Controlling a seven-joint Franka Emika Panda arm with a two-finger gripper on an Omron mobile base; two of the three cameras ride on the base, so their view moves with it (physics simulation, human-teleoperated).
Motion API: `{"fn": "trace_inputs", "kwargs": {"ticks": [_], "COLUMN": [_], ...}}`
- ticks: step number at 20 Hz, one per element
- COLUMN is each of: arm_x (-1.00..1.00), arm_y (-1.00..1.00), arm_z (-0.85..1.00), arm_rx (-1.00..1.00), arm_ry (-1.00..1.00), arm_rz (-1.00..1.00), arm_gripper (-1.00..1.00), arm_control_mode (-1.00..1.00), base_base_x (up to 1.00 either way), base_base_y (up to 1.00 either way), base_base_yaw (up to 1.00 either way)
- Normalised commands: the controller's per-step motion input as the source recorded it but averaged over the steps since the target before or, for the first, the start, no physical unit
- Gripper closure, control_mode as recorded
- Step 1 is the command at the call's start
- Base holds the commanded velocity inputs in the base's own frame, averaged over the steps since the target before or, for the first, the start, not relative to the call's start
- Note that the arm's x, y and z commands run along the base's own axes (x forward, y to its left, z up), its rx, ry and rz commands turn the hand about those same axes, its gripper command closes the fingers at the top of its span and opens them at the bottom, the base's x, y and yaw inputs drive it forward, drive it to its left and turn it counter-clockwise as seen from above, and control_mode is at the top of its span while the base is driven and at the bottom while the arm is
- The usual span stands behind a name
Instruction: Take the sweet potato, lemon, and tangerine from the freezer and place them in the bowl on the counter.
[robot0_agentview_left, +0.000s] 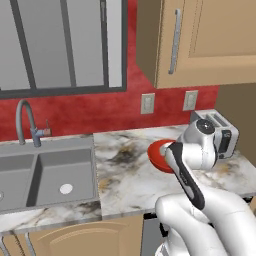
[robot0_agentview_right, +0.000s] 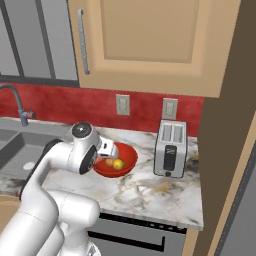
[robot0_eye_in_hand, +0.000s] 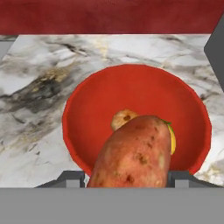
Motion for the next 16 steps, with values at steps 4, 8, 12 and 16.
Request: {"fn": "trace_inputs", "kwargs": {"ticks": [4,8,12,16], "arm_x": [0.21,0.21,0.26,0.04], "arm_y": [-0.02,0.00,0.00,0.00], "arm_z": [-0.33,-0.28,-0.14,0.00], "arm_rx": [0.00,0.00,0.00,0.00], "arm_ry": [0.00,0.00,0.00,0.00], "arm_rz": [0.00,0.00,0.00,0.00], "arm_gripper": [1.00,-1.00,-1.00,-1.00], "arm_control_mode": [-1.00,-1.00,-1.00,-1.00], "base_base_x": [0.00,0.00,0.00,0.00], "base_base_y": [0.00,0.00,0.00,0.00], "base_base_yaw": [0.00,0.00,0.00,0.00]}}
